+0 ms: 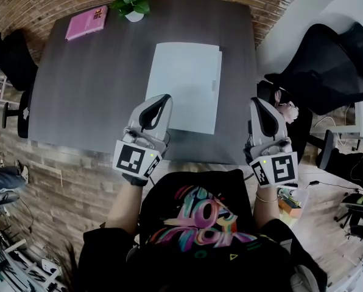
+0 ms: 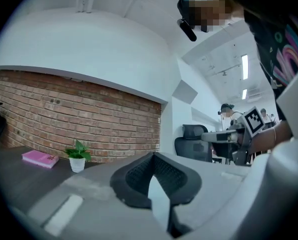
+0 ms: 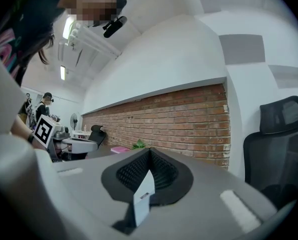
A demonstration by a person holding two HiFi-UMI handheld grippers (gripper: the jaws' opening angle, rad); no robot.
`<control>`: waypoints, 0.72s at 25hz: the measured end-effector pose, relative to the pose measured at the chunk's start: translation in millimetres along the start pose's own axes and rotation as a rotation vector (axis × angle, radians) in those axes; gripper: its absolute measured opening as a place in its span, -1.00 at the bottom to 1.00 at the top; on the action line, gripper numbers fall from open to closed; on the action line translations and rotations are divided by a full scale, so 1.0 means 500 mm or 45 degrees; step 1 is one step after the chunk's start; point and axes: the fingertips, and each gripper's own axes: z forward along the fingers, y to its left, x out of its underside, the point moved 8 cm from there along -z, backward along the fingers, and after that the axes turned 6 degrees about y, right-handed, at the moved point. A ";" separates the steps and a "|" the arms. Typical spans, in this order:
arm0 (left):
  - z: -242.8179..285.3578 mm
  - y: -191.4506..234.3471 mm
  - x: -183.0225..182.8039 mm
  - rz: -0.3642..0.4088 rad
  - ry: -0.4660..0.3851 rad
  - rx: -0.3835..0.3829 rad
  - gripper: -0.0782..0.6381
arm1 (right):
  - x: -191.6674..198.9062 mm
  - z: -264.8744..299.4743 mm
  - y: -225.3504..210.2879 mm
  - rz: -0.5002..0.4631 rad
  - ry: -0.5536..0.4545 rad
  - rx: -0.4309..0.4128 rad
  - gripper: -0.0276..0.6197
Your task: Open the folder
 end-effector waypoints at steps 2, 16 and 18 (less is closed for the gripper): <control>-0.001 -0.001 0.000 0.005 -0.002 -0.006 -0.78 | -0.001 0.001 -0.001 0.000 -0.005 -0.003 -0.92; -0.025 0.005 -0.002 0.013 -0.011 -0.053 -0.78 | -0.005 0.011 0.008 0.007 -0.022 -0.045 -0.92; -0.028 0.005 -0.001 0.010 -0.012 -0.057 -0.78 | -0.005 0.011 0.009 0.005 -0.023 -0.050 -0.92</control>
